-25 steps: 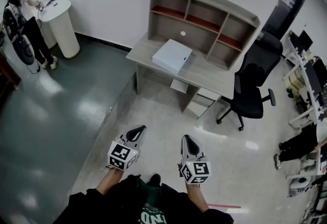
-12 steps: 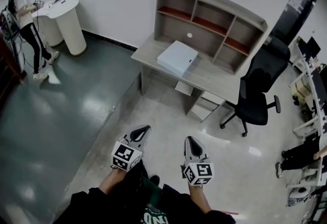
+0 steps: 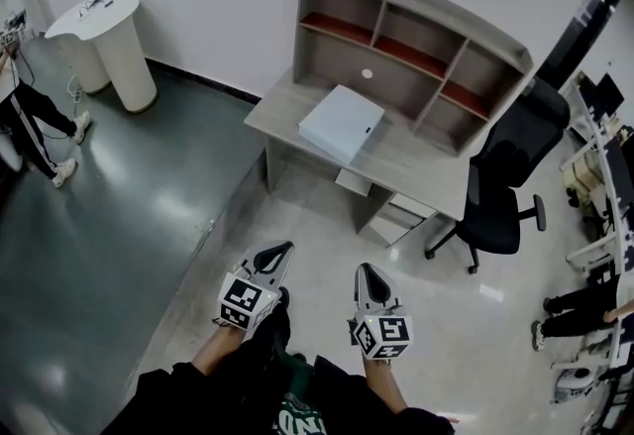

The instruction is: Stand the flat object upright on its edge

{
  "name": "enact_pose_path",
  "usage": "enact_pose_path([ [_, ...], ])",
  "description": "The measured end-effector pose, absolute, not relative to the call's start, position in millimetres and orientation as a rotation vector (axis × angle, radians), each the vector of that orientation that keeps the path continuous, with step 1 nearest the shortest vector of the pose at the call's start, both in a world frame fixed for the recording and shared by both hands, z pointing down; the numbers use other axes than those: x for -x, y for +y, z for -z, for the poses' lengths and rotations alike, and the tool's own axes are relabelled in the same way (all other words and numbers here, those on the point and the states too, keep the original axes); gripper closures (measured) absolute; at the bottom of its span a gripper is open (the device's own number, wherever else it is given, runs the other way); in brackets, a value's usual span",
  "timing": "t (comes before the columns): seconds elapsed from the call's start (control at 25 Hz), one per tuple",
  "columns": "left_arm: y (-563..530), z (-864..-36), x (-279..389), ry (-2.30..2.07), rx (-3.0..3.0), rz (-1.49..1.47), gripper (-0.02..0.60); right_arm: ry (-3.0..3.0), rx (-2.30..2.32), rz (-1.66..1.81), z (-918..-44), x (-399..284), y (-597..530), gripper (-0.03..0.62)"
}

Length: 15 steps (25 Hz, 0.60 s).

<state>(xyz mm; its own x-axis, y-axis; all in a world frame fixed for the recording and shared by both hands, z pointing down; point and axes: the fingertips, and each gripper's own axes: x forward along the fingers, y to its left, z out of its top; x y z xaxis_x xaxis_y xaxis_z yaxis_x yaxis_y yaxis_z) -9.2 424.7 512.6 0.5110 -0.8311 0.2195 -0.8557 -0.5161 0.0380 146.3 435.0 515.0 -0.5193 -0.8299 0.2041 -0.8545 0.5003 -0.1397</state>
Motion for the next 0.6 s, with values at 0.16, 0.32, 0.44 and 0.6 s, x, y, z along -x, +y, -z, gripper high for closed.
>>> enact_pose_path([
  [0.16, 370, -510, 15, -1.431, -2.627, -0.251, 0.568, -2.611, -1.501, -0.343, -511, -136, 381, 0.559],
  [0.32, 317, -508, 26, -1.397, -2.643, -0.27, 0.568, -2.598, -1.516, -0.345, -507, -121, 333, 0.559],
  [0.44, 287, -508, 34, -1.378, -2.647, -0.279, 0.568, -2.59, -1.524, -0.358, -510, -112, 304, 0.559],
  [0.6, 252, -512, 45, -1.365, -2.64, -0.286, 0.568, -2.584, -1.525, -0.367, -511, -100, 268, 0.559],
])
